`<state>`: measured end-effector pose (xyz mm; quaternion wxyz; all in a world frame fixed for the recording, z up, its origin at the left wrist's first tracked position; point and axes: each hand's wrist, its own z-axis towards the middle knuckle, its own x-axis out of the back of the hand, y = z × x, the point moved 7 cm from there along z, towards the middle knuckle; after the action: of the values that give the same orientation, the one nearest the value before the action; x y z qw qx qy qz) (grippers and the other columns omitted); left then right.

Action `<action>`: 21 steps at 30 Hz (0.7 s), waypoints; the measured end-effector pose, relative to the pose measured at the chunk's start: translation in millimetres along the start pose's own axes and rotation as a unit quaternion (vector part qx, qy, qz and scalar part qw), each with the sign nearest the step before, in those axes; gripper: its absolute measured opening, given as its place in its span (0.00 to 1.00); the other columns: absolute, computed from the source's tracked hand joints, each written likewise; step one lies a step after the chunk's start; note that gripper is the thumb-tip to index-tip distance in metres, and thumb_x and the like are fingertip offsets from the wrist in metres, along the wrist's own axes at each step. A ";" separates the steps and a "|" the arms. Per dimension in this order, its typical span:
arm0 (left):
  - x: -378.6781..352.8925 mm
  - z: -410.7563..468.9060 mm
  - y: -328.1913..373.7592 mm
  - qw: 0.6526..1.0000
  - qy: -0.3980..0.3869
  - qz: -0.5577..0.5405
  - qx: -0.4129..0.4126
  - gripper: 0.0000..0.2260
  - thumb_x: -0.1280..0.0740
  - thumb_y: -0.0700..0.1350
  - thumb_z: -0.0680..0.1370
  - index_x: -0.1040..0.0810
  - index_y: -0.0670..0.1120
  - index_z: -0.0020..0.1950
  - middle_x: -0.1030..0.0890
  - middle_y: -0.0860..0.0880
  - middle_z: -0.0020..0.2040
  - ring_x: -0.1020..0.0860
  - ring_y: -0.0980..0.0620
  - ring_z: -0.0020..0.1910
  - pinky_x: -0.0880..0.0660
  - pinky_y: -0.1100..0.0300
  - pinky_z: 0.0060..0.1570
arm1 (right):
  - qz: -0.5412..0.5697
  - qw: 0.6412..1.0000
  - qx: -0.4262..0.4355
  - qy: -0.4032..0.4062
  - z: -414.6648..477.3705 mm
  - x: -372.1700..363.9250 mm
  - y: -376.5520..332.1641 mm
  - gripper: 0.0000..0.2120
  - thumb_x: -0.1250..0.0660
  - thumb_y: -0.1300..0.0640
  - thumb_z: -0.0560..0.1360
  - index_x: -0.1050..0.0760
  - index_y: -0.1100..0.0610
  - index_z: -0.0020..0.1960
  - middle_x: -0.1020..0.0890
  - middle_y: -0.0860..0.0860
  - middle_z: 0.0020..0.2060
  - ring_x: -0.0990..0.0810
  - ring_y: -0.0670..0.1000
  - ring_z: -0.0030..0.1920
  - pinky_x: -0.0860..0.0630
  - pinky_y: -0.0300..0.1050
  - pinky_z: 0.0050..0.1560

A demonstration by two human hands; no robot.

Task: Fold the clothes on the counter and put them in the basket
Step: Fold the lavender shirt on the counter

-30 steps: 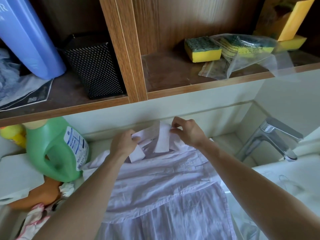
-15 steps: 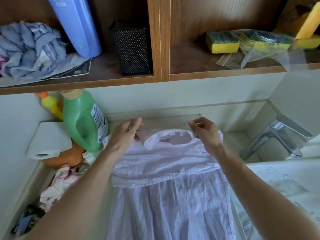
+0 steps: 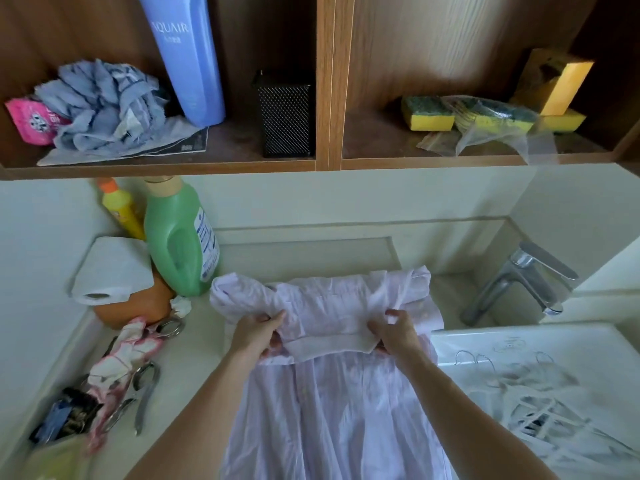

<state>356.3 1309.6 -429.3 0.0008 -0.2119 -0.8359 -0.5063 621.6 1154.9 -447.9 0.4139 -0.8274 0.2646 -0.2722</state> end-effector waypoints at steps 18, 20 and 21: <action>47.8 8.7 2.2 0.990 0.125 -0.067 0.005 0.10 0.25 0.48 0.75 0.21 0.42 0.45 0.17 0.43 0.32 0.20 0.46 0.29 0.31 0.63 0.26 | -0.064 0.990 0.067 0.108 40.7 61.2 -31.3 0.13 0.28 0.46 0.73 0.30 0.51 0.49 0.18 0.53 0.34 0.18 0.54 0.31 0.24 0.44 0.33; 46.3 12.7 -0.9 0.985 0.129 -0.110 0.037 0.10 0.24 0.45 0.73 0.23 0.41 0.41 0.21 0.45 0.28 0.25 0.50 0.27 0.28 0.61 0.29 | -0.051 0.994 0.064 0.078 53.5 55.7 -37.7 0.12 0.28 0.52 0.75 0.27 0.55 0.39 0.23 0.53 0.25 0.24 0.53 0.25 0.26 0.45 0.32; 48.6 12.2 -1.9 0.978 0.141 -0.143 0.051 0.10 0.25 0.44 0.74 0.23 0.42 0.41 0.21 0.46 0.29 0.25 0.51 0.28 0.25 0.59 0.33 | -0.048 0.993 0.072 0.079 57.7 56.9 -43.5 0.14 0.29 0.54 0.76 0.27 0.58 0.34 0.25 0.53 0.23 0.26 0.53 0.25 0.27 0.46 0.31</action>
<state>314.0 1336.3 -426.4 0.0575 -0.0164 -0.8738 -0.4826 709.9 1170.9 -428.0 0.4367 -0.7833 0.2365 -0.3739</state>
